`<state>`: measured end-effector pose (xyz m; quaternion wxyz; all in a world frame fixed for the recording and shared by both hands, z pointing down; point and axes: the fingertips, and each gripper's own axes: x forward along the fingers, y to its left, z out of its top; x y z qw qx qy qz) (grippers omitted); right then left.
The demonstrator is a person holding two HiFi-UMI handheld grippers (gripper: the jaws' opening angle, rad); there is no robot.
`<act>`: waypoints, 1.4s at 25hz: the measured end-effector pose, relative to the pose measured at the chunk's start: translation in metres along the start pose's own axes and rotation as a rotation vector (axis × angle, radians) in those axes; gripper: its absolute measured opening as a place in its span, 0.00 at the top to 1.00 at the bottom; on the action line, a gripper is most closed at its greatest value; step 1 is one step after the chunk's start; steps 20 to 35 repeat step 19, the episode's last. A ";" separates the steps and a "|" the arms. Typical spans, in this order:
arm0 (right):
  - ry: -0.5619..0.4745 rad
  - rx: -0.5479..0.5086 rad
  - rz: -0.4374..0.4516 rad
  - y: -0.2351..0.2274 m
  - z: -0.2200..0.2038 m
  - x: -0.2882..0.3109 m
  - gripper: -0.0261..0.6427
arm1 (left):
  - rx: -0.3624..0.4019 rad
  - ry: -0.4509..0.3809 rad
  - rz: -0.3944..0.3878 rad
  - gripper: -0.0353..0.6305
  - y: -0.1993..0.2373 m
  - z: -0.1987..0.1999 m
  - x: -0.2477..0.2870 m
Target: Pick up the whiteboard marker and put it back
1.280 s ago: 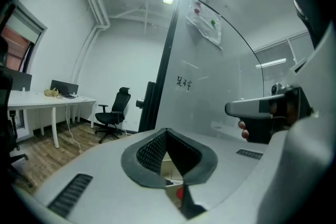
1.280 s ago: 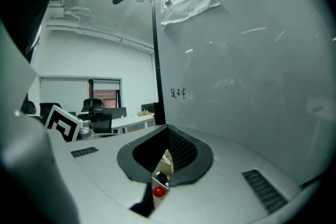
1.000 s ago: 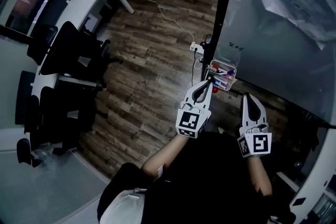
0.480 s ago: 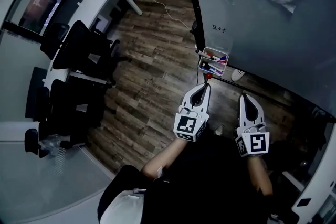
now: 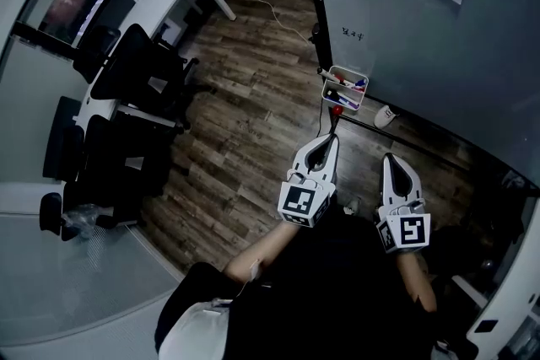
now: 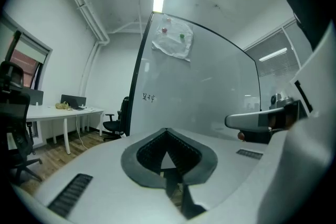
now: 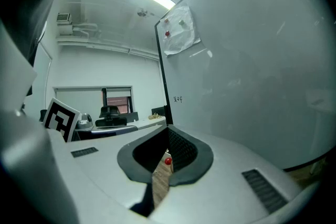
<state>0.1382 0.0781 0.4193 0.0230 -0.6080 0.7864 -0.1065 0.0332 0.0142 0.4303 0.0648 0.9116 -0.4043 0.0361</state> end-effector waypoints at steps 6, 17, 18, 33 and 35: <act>-0.003 -0.021 0.016 0.003 0.001 -0.002 0.94 | 0.003 -0.005 -0.003 0.94 -0.003 0.003 -0.001; 0.003 -0.021 0.009 0.002 0.002 0.002 0.94 | 0.008 -0.008 0.007 0.94 0.002 0.005 0.004; 0.006 -0.017 0.004 0.002 0.001 0.001 0.94 | 0.008 -0.007 0.004 0.94 0.002 0.005 0.004; 0.008 -0.013 -0.002 0.001 0.002 0.001 0.94 | 0.008 -0.006 0.002 0.94 0.001 0.005 0.005; 0.008 -0.013 -0.002 0.001 0.002 0.001 0.94 | 0.008 -0.006 0.002 0.94 0.001 0.005 0.005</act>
